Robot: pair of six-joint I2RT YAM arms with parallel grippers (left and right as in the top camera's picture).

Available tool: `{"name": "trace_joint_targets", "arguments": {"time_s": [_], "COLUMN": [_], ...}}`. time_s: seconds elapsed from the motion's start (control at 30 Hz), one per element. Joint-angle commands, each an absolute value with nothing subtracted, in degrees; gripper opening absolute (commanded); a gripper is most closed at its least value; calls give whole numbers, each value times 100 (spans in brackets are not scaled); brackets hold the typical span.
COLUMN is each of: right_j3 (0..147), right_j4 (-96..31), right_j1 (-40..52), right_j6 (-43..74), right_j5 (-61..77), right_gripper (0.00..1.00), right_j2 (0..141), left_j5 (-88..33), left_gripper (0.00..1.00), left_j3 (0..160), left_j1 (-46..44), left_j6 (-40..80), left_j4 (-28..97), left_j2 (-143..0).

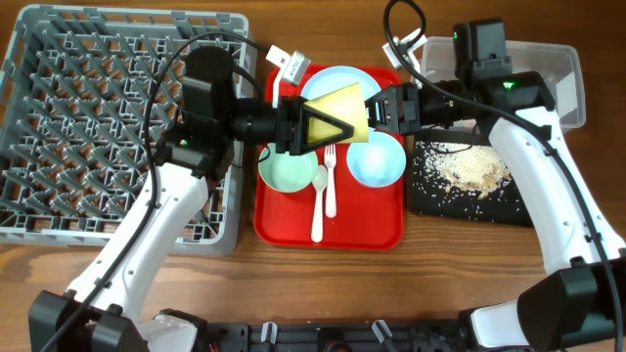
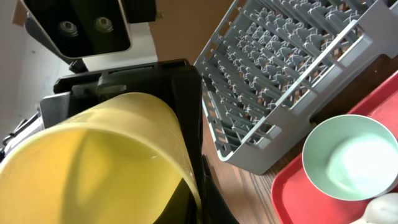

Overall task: Sort waste into correct bins and load items into the dishwasher rack
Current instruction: 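Pass the yellow cup from the right gripper to the left gripper, then lower the yellow cup into the dish rack with the left gripper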

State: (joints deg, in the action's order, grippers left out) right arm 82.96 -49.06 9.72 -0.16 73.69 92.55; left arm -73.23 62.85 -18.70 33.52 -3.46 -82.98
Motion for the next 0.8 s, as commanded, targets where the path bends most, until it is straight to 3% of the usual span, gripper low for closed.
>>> {"name": "trace_joint_targets", "arguments": {"time_s": [0.0,0.03,0.1,0.2,0.53,0.77], "right_j3": [8291,8291,8291,8291,8291,8399], "right_j4": [-4897,-4897,-4925,-5054,-5247,-6134], "right_j1": [1033,1033,1033,1033,567,403], "right_j6": [-104,-104,-89,69,64,-143], "right_j5": [7185,7181,7061,6539,5666,3527], "right_gripper": [6,9,28,35,40,42], "right_j2": [9301,9301,9301,9301,9299,9275], "left_j5": [-7083,-7011,-6838,-6724,-5828,-4622], "left_gripper": [49,49,47,40,38,29], "left_j3": [6361,6361,6361,6361,6361,6370], "left_j1": [-1964,-1964,-1953,-1870,-1009,-150], "left_j6": [3323,3323,3321,3105,1839,1511], "left_j4": [-410,-408,-408,-399,1323,2558], "left_j2": [-8307,-8307,-8307,-8307,-8287,-7924]}}
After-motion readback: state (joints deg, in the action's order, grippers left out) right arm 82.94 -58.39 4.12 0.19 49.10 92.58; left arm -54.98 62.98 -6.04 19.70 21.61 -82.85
